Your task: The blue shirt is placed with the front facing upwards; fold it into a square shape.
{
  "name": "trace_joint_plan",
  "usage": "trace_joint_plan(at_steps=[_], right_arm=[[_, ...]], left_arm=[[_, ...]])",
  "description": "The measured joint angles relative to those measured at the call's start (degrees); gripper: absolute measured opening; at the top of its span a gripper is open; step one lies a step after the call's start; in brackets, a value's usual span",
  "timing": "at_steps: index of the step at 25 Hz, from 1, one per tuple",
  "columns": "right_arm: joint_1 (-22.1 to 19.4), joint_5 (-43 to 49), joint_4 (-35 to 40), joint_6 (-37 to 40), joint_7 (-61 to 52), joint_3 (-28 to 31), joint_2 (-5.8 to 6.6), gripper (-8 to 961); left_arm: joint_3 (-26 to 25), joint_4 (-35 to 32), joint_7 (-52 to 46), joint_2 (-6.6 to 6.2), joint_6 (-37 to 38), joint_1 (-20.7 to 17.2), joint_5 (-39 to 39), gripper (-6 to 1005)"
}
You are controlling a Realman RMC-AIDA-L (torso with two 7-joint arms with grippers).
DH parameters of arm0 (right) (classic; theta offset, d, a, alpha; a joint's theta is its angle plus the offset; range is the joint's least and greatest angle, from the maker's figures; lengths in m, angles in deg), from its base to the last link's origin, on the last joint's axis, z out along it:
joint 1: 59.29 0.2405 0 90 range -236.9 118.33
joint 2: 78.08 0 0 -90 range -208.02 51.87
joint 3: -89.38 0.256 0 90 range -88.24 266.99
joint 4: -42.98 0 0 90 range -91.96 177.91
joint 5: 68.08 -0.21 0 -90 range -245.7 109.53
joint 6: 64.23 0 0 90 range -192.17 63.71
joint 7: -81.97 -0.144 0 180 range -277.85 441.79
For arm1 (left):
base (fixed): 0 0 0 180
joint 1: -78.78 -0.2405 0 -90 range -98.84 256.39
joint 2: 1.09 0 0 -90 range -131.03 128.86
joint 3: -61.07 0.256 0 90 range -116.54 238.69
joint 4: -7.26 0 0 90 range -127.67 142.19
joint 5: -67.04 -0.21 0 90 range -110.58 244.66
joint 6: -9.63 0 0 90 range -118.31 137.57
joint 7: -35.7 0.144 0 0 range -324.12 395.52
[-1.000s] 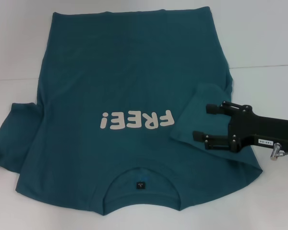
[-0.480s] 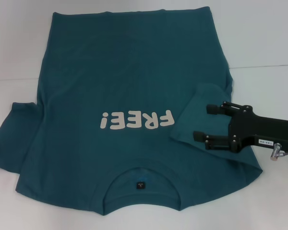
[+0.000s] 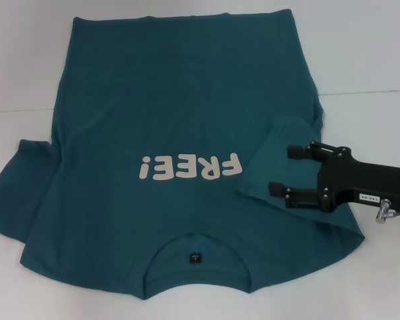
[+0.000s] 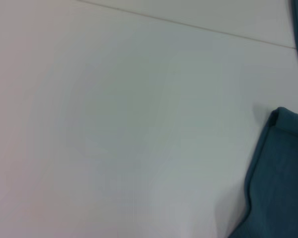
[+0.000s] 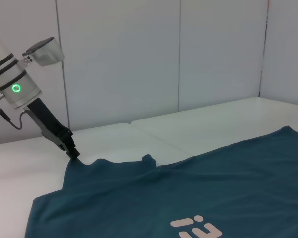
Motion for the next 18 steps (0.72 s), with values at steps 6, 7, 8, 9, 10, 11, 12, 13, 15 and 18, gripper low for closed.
trace_joint_plan(at_steps=[6,7,8,9,10,11,12,13,15,18], right_arm=[[0.0,0.0,0.0,-0.15,-0.02,0.17,0.0,916],[0.0,0.0,0.0,-0.17,-0.03,0.14,0.0,916],[0.0,0.0,0.0,-0.17,-0.03,0.1,0.0,916],[0.0,0.0,0.0,-0.17,-0.03,0.08,0.0,916],[0.0,0.0,0.0,-0.18,-0.04,0.06,0.0,916],[0.0,-0.01,0.0,-0.21,-0.06,0.04,0.0,916],[0.0,-0.01,-0.02,-0.23,-0.08,0.05,0.0,916],[0.0,-0.01,-0.06,-0.24,-0.1,0.08,0.0,916],[0.0,0.0,-0.12,-0.25,-0.14,0.14,0.0,916],[-0.09,-0.01,-0.2,-0.26,-0.19,0.17,0.01,916]], left_arm=[[-0.24,-0.16,-0.06,-0.14,-0.81,-0.4,0.0,36],[-0.28,-0.21,-0.06,-0.2,-1.05,-0.48,0.0,36],[-0.31,-0.23,-0.06,-0.22,-1.42,-0.56,0.0,36],[-0.31,-0.23,-0.06,-0.26,-1.72,-0.6,0.0,35],[-0.29,-0.23,-0.06,-0.32,-2.05,-0.62,0.0,35],[-0.28,-0.23,-0.06,-0.33,-2.21,-0.63,0.0,35],[-0.23,-0.22,-0.06,-0.35,-2.48,-0.64,0.0,35],[-0.18,-0.2,-0.05,-0.36,-2.76,-0.64,0.0,35],[-0.05,-0.09,-0.05,-0.35,-3.53,-0.66,0.0,35],[-0.01,-0.03,-0.05,-0.24,-4.33,-0.66,0.0,35]])
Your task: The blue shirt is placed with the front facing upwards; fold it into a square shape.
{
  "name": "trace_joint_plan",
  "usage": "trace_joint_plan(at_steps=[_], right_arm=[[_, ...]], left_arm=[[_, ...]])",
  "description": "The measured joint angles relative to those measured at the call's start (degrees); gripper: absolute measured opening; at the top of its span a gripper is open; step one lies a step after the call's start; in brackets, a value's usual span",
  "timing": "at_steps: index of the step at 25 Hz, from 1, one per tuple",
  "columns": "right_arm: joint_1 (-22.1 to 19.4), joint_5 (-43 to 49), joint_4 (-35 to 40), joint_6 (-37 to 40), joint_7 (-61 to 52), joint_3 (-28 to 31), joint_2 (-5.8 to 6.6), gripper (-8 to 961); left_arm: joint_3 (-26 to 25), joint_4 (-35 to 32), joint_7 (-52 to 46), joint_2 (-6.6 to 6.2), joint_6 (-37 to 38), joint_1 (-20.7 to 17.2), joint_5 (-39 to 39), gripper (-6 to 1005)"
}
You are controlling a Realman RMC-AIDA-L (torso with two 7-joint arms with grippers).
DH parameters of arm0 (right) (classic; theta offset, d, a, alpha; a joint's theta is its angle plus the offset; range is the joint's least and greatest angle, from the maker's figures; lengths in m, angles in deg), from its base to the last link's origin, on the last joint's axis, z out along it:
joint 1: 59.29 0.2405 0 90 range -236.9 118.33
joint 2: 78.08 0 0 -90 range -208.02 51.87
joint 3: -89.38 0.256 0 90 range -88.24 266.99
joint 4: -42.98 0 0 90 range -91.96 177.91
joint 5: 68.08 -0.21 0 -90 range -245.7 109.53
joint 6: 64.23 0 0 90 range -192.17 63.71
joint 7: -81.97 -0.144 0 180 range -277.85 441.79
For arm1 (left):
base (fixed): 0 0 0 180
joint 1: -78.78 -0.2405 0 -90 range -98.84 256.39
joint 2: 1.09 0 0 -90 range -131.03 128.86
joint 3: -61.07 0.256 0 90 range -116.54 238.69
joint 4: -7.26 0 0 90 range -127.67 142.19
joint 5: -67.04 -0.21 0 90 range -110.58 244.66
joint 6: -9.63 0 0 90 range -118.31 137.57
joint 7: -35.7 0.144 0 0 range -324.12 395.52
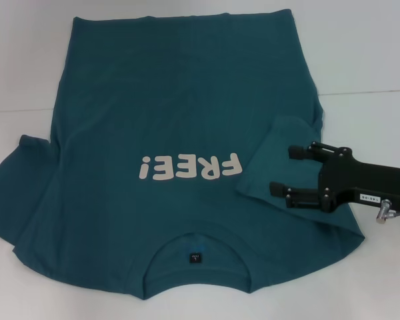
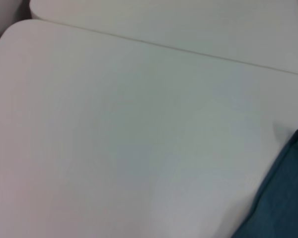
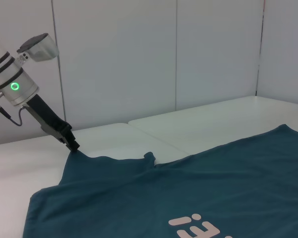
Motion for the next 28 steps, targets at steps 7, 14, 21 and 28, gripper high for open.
trace_joint_plan(at_steps=[7,14,21,28], right_arm=[[-0.28,0.0,-0.02,0.0,-0.06,-0.01,0.0,916],[-0.48,0.0,0.14,0.0,0.01,-0.04,0.03,916],[-0.61,0.0,0.2,0.0,-0.1,0.03,0.09,917],[-0.62,0.0,0.2,0.0,-0.18,0.03,0.09,917]], left_arm=[[-0.13,0.05,0.0,0.12,-1.32,-0.03,0.0,34],[-0.43,0.13,0.0,0.04,-2.78,-0.02,0.0,35],[-0.44,0.12,0.0,-0.11,-3.89,0.13,0.0,36],[-0.52,-0.05,0.0,-0.3,-5.06,0.12,0.0,34]])
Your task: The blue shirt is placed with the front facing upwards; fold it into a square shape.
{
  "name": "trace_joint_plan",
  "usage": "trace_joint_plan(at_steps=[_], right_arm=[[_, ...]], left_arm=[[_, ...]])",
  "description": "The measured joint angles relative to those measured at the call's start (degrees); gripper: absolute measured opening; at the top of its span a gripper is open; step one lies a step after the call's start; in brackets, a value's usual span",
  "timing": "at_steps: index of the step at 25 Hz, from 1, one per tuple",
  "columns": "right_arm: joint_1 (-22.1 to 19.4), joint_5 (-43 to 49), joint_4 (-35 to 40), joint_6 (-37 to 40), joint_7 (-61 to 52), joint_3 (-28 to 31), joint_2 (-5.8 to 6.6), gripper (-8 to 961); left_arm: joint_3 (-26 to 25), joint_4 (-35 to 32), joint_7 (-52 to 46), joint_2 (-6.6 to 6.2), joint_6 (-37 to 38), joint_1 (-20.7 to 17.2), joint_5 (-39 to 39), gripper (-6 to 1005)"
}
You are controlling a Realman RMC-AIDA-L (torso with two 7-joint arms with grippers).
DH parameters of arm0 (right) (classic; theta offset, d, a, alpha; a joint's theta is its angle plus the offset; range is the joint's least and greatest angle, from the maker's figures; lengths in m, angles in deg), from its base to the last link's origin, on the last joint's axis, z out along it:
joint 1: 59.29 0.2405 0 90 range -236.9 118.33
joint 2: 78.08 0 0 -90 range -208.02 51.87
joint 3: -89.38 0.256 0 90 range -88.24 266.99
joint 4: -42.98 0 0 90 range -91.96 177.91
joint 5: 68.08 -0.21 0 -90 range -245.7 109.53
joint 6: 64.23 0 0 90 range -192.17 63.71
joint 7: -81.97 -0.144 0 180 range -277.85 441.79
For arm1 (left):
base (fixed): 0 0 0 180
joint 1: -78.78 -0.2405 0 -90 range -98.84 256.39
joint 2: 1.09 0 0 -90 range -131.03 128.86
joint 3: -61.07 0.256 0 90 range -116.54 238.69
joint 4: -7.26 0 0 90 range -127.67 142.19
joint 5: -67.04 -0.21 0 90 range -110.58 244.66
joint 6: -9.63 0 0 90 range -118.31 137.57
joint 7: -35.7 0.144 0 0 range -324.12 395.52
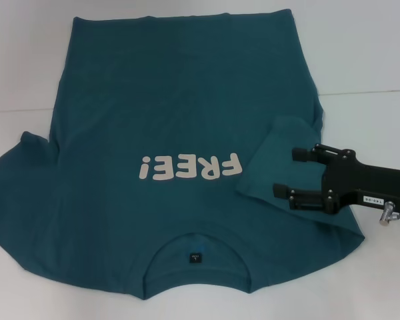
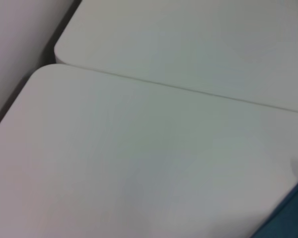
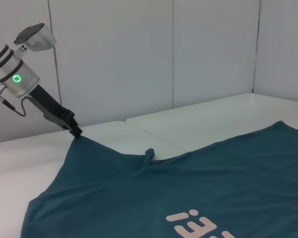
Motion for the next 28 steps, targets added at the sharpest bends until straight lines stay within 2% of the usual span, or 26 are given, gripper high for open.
trace_joint_plan(at_steps=[8,20,28], right_arm=[[0.01,0.0,0.0,-0.85,-0.08,-0.24,0.0,917],[0.18,0.0,-0.14,-1.71,-0.08,-0.37,0.0,917],[0.18,0.0,-0.22,-2.14,0.18,-0.35,0.0,917]], left_arm=[[0.01,-0.25,0.0,0.32,0.06,0.02,0.0,36],[0.6,-7.45,0.86,5.37,6.08,0.5,1.61,36],[0.62,-9.88,4.48,6.94,12.19,0.19,12.49,35]])
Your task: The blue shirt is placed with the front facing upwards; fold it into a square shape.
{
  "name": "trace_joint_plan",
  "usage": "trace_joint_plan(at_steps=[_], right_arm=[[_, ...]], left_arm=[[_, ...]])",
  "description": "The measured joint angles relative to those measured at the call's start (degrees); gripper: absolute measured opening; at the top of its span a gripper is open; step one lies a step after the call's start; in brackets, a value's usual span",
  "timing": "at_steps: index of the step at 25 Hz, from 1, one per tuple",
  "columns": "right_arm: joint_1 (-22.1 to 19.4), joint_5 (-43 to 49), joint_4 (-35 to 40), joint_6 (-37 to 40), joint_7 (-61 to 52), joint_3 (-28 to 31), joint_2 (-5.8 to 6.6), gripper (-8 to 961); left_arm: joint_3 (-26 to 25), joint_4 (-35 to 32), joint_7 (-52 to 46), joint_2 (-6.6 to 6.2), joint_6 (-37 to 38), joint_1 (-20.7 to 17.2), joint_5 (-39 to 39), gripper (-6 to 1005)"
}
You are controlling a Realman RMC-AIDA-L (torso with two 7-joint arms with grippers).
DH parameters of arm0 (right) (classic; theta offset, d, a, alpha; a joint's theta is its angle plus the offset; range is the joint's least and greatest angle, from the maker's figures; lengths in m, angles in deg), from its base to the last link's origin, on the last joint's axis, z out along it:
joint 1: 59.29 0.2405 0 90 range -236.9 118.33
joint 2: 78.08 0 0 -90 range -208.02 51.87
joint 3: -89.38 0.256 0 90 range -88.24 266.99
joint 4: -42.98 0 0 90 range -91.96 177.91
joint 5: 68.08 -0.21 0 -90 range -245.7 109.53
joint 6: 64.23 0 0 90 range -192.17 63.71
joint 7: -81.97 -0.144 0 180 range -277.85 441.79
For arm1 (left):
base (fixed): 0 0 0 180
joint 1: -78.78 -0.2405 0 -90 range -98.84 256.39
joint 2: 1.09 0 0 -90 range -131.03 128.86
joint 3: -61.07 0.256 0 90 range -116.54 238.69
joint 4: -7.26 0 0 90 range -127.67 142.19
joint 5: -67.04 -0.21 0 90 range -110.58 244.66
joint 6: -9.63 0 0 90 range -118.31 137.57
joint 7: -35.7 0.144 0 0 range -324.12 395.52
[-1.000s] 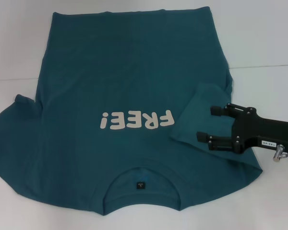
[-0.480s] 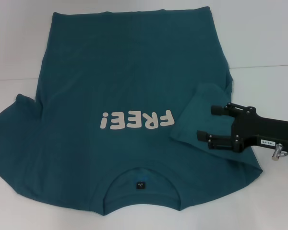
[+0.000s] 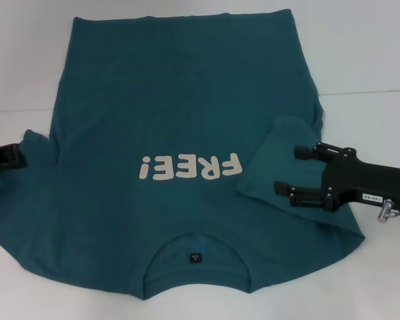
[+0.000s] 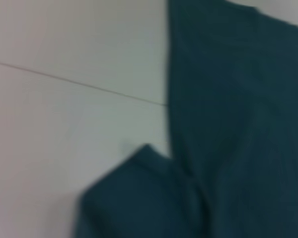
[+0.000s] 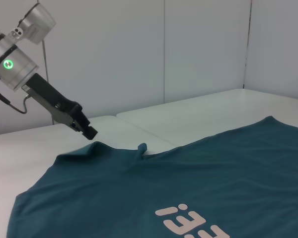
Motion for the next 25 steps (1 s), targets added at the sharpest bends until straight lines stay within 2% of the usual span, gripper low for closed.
trace_joint_plan(at_steps=[7,13,21,25], right_arm=[[-0.15,0.0,0.11,0.0,-0.02,0.0,0.0,918],[-0.18,0.0,0.09,0.01,0.0,0.0,0.0,918],[-0.18,0.0,0.05,0.04,0.1,0.0,0.0,918],[-0.15,0.0,0.03,0.03,0.18,0.0,0.0,918]], left_arm=[[0.01,0.14,3.23,1.14,3.65,0.61,7.67,35],[0.06,-0.02,3.68,1.33,3.44,0.8,7.72,34],[-0.46,3.54,4.94,-2.88,-2.24,-2.1,5.7,38],[-0.61,6.44,4.96,-4.42,-4.28,-2.82,5.42,67]])
